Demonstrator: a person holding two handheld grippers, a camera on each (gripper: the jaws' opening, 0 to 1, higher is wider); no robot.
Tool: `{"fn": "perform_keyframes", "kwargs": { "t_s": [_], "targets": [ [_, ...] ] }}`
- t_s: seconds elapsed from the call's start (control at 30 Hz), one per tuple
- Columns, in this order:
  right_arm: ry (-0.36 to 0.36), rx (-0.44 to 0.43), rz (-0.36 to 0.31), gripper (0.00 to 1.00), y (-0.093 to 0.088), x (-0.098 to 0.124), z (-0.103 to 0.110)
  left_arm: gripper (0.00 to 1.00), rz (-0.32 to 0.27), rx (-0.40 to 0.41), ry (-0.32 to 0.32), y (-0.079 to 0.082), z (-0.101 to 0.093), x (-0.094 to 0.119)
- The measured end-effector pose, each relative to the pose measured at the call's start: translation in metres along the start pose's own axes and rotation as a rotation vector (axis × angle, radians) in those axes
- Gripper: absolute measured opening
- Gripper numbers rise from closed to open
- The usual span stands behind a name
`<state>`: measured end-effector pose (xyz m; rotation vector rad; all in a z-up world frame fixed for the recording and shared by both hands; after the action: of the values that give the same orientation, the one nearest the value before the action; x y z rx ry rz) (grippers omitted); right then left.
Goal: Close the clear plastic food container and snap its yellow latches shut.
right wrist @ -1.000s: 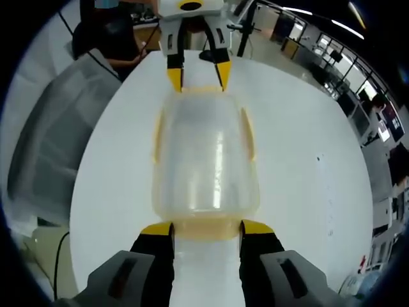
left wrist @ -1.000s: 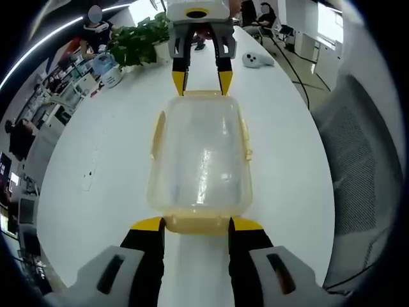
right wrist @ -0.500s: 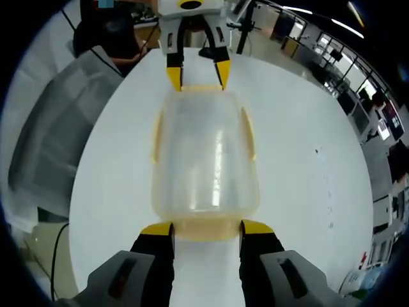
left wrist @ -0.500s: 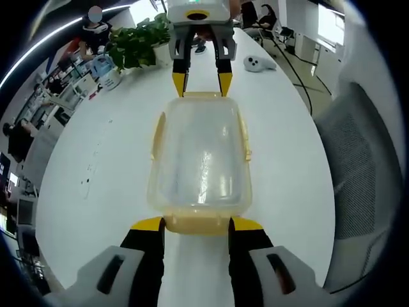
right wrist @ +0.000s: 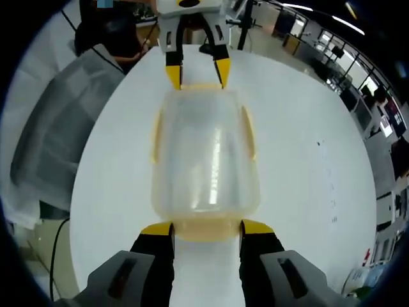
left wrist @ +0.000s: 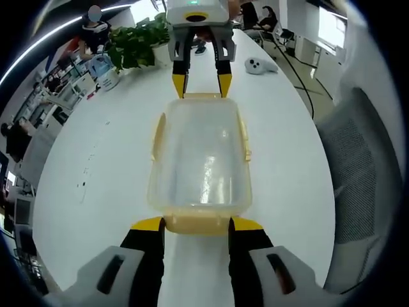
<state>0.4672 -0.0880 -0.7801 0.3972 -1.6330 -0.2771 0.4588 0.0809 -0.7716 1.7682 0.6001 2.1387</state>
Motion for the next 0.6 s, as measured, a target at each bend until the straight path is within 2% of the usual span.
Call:
{"fn": "perform_keyframes", "kwargs": {
  "t_s": [0.6],
  "targets": [
    [0.039, -0.017, 0.019, 0.39, -0.009, -0.007, -0.003, 0.39, -0.004, 0.014, -0.029, -0.002, 0.003, -0.014]
  ]
}}
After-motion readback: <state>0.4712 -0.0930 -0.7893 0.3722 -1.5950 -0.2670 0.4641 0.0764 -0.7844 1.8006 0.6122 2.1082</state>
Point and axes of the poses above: the point that each gripper's makers call its tool centre point, and the gripper's own axes: x roughly backward along the fingers, z roughly to its left, y roughly out of its top, the point moved 1 cm from there along x, roughly backward along the fingers, and after that the axes turned 2 degrees about x, right-handed, at the moved point
